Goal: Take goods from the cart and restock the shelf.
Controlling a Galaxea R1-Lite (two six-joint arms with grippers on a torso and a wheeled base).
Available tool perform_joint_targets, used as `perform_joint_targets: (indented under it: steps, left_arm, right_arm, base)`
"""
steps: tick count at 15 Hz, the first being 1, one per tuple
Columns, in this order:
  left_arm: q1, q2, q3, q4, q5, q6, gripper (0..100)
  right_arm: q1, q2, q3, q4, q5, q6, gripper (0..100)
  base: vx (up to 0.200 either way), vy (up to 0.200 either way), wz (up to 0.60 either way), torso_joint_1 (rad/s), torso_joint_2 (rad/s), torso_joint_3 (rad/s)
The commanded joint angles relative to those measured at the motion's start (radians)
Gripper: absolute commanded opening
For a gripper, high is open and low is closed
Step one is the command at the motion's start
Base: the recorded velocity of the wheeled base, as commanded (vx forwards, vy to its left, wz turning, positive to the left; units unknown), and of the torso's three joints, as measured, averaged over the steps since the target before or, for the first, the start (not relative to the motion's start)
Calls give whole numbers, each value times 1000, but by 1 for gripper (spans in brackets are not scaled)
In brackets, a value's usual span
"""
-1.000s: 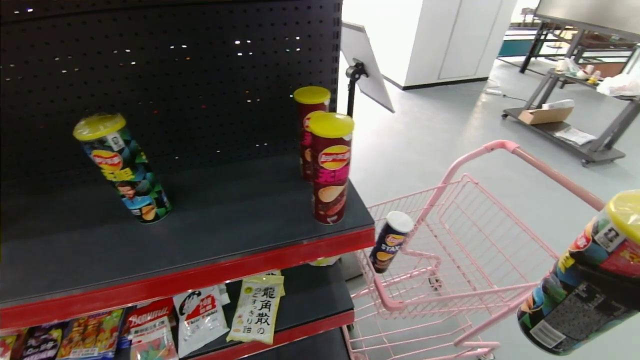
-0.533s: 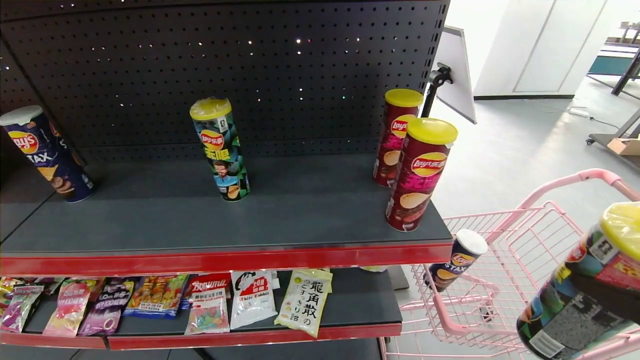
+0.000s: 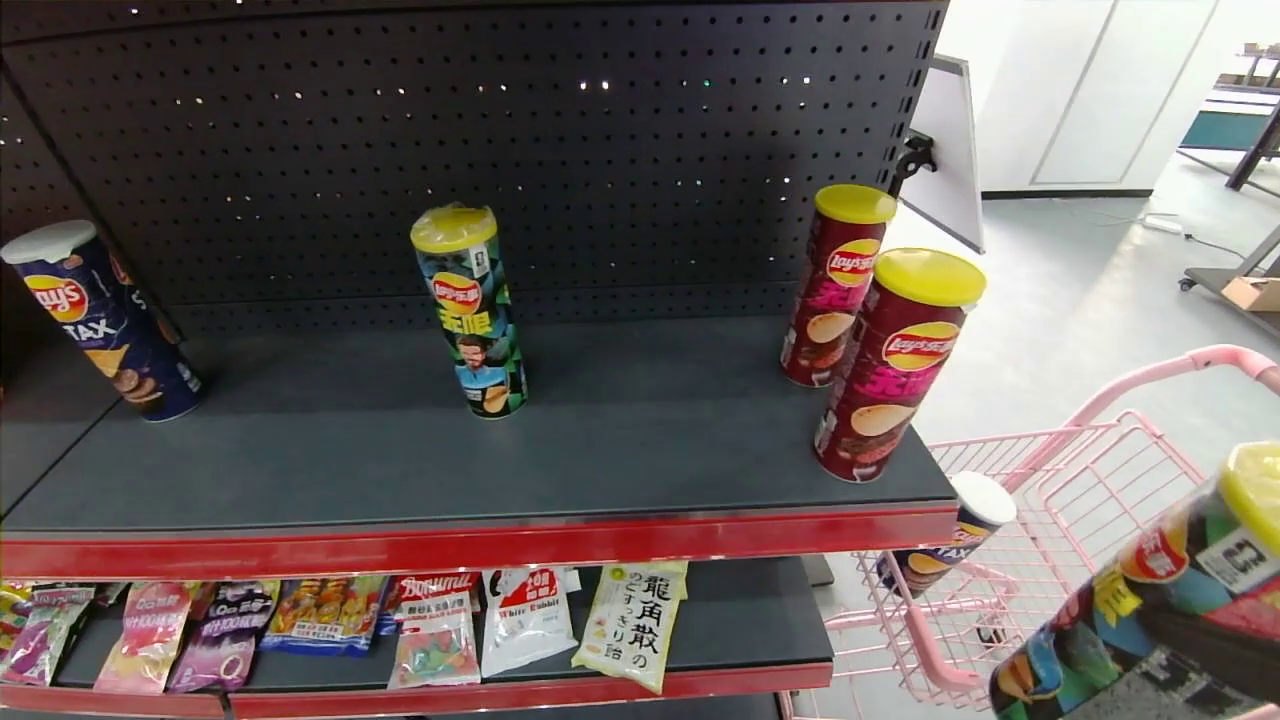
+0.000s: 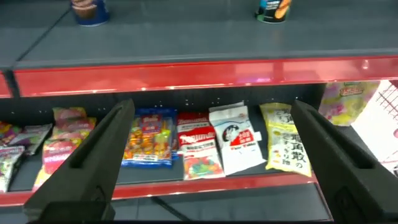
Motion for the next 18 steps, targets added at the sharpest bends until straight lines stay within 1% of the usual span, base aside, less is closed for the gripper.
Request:
perform_joint_targets:
  steps: [1, 4, 5, 6, 12, 17, 18]
  left_arm:
    - [2, 1, 0, -1, -1, 0, 100]
    - [2, 1, 0, -1, -1, 0, 100]
    - [2, 1, 0, -1, -1, 0, 100]
    - [2, 1, 0, -1, -1, 0, 100]
    - [2, 1, 0, -1, -1, 0, 100]
    - [2, 1, 0, -1, -1, 0, 100]
    - [2, 1, 0, -1, -1, 0, 100]
  right_arm:
    - [30, -29, 18, 3, 25, -3, 0]
    - [38, -26, 19, 3, 39, -4, 0]
    - [75, -26, 21, 3, 75, -4, 0]
    - [98, -27, 21, 3, 81, -3, 0]
    - [101, -27, 19, 3, 85, -3, 0]
    - [101, -26, 8, 3, 81, -3, 0]
    - [101, -24, 8, 3, 83, -3, 0]
  base:
    - [0, 200, 0, -17, -2, 2]
    - [0, 200, 0, -4, 4, 1]
    - [0, 200, 0, -2, 7, 2]
    - [0, 200, 0, -2, 2, 12]
    - [0, 200, 0, 4, 2, 4]
    - [0, 0, 0, 0, 0, 0]
    - [200, 0, 0, 7, -2, -2]
